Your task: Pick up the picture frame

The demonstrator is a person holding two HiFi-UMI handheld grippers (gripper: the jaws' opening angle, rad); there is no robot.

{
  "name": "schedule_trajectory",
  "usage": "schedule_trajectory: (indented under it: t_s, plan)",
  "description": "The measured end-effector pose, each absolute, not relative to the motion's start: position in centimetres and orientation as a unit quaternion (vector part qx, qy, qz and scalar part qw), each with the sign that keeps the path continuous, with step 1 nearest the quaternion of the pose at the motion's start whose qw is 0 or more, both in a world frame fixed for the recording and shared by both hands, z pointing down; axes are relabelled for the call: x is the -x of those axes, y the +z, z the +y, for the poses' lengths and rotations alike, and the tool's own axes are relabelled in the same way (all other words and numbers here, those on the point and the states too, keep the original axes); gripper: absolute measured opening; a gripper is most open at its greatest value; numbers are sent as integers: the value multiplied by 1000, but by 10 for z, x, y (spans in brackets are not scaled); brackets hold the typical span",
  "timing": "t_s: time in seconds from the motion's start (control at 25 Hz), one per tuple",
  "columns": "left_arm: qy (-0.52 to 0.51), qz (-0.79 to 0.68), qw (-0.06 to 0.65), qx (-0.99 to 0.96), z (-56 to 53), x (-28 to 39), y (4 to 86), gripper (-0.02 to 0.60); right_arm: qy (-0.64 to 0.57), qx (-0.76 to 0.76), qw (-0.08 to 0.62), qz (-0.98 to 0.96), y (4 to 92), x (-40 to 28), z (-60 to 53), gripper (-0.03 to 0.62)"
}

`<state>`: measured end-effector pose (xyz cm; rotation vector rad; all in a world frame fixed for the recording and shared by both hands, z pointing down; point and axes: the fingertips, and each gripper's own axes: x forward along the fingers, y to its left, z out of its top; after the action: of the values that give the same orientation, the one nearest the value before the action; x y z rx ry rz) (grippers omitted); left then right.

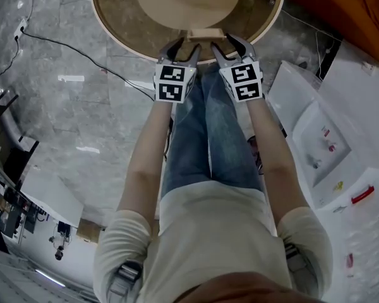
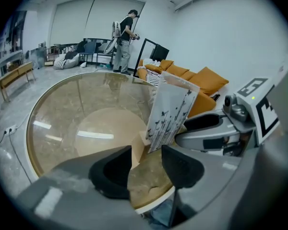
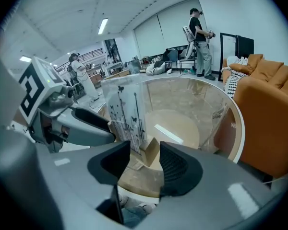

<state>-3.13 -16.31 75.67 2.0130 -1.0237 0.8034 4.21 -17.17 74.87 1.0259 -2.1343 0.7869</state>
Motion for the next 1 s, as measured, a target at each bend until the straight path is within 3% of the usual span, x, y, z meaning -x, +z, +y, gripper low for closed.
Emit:
schedule_trajectory:
  t_s: [1.0]
  plan:
    - [315, -395, 307, -807, -172, 20, 746, 196, 282, -411, 301, -813, 734, -35, -173, 180]
